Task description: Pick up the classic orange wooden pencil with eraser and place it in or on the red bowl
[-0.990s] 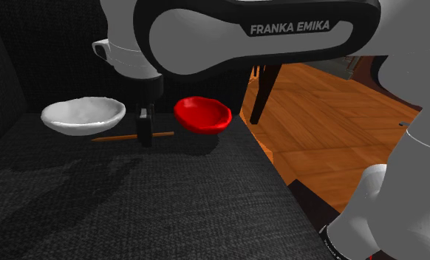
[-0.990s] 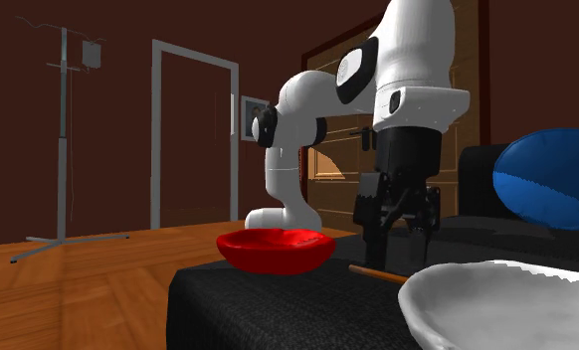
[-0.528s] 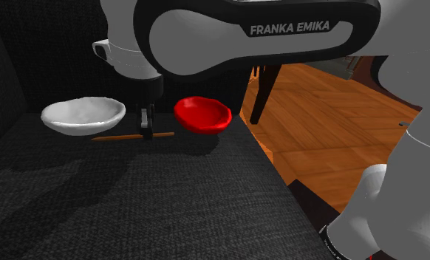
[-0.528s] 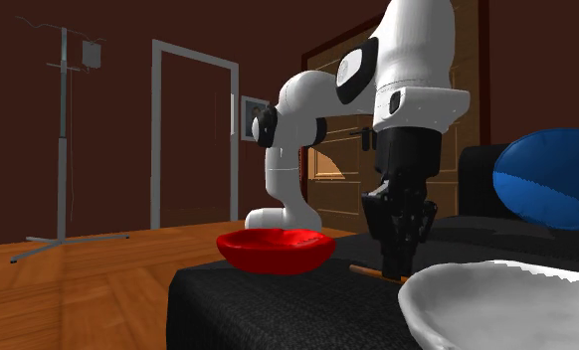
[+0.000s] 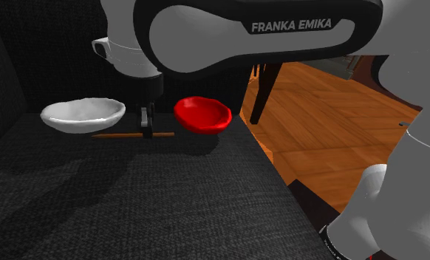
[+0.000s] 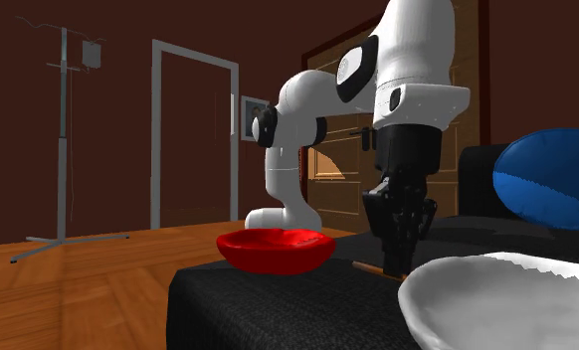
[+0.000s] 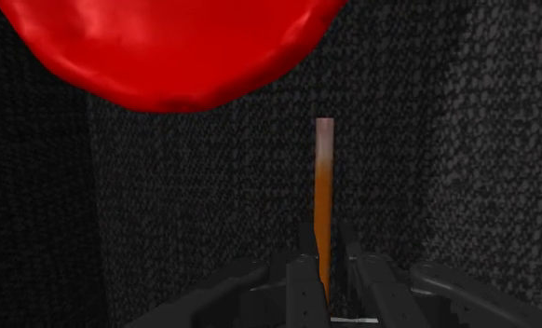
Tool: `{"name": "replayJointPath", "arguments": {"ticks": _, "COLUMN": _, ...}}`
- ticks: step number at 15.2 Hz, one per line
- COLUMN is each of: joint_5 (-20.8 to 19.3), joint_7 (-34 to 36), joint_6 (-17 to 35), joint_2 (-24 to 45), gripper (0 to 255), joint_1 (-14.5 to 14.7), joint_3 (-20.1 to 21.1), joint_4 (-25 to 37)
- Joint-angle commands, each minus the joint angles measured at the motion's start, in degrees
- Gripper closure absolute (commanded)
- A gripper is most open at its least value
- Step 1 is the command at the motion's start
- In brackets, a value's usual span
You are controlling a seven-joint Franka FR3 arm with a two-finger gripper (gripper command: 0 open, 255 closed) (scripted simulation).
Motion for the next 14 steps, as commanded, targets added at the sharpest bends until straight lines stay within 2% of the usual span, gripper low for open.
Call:
{"name": "replayJointPath", "arguments": {"ticks": 1, "joint_5": 0.01, "joint_7": -0.17, "joint_6": -1.16, "joint_2": 0.13, "gripper": 255, "joint_1": 0.06, "joint_3": 0.02, "joint_4": 1.22}}
{"name": "replayJointPath", "arguments": {"ticks": 14, "joint_5": -0.77, "joint_7": -1.12, "joint_6": -12.0, "joint_2": 2.31, "gripper": 255, "joint_1": 1.28, "joint_3": 0.37, "joint_4": 14.09}}
